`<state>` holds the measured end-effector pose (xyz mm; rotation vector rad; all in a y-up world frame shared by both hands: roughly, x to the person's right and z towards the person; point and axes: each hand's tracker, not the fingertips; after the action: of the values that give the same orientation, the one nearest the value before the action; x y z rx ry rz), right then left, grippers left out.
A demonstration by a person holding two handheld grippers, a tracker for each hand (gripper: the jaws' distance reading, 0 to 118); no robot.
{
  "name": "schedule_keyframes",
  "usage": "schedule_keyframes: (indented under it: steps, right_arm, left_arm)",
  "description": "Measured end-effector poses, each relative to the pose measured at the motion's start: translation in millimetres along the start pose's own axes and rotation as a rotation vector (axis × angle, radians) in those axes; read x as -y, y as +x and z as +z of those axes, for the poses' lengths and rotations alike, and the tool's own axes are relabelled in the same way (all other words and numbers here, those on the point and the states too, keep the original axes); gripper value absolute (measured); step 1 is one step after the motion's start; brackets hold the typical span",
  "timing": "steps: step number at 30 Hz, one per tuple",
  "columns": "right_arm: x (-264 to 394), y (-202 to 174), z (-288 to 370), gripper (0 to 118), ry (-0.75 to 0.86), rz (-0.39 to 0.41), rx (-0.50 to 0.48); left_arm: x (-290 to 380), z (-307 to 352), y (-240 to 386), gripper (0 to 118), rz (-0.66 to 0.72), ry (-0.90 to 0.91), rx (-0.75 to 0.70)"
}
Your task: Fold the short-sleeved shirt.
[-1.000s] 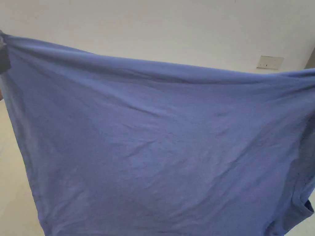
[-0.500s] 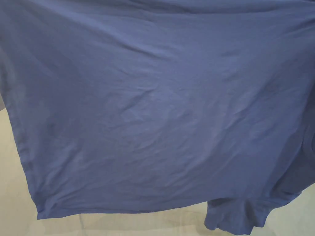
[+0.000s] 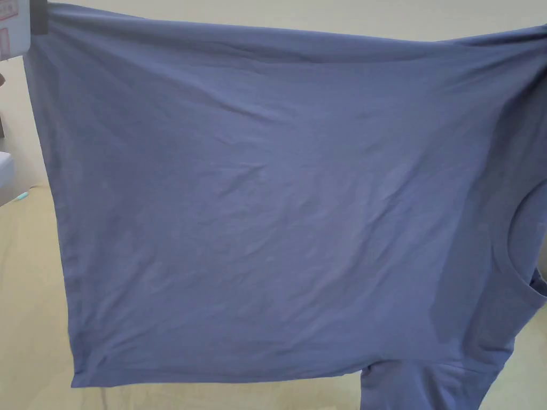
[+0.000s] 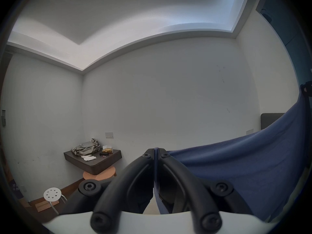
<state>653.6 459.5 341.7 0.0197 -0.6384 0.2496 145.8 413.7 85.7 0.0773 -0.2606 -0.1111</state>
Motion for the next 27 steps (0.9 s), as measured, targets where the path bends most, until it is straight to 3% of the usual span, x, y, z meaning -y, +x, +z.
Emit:
schedule_keyframes:
  steps: [11,16,23,27]
  right_arm:
    - [3,-28,-77,4,-0.105,0.071,0.03]
    - [16,-37,-107,4,-0.138,0.059,0.042]
    - [83,-55,-135,4,-0.242,0.073,0.014]
    - [137,-60,-134,4,-0.321,0.034,-0.023]
  left_arm:
    - [9,-74,13,1,0.038,-0.065,-0.011]
    - [17,-114,20,1,0.041,-0.111,-0.009]
    - [65,-133,40,1,0.006,-0.183,-0.001]
    - [115,-129,46,1,0.002,-0.251,0.021]
